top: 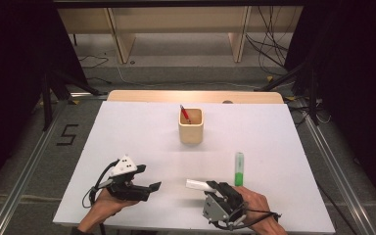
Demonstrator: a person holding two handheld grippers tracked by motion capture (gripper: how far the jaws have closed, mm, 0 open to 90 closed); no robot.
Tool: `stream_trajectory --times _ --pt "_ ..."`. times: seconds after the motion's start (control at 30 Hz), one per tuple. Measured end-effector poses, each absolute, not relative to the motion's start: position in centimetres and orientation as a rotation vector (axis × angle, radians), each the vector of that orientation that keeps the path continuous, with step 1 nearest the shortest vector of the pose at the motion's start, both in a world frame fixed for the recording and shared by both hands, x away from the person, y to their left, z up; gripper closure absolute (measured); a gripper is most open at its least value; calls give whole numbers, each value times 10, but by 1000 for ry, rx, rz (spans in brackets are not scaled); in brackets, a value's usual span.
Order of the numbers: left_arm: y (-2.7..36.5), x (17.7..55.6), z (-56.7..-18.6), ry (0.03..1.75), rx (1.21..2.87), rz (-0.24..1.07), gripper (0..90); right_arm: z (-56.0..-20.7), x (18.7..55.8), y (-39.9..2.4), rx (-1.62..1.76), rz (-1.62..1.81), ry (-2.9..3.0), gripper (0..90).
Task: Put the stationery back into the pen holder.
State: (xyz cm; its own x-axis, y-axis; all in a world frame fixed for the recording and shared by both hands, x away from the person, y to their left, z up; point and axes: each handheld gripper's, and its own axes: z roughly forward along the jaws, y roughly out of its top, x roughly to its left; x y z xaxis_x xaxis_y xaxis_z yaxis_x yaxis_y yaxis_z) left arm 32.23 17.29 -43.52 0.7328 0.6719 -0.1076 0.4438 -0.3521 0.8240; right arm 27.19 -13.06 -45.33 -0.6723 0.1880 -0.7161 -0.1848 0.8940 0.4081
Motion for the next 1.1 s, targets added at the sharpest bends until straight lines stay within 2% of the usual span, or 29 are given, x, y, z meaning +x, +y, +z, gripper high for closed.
stream_trajectory --times 0.37,0.63,0.8,1.1 --pt "142 332 -420 747 2140 239 179 -462 264 -119 -156 497 2098 676" --pt "115 338 -411 621 2299 187 174 -468 261 -111 -301 411 2006 676" --pt "101 339 -408 529 2361 163 202 -470 259 -108 -344 388 1989 675" --pt "85 346 -408 474 2444 117 228 -474 256 -105 -399 382 1941 675"
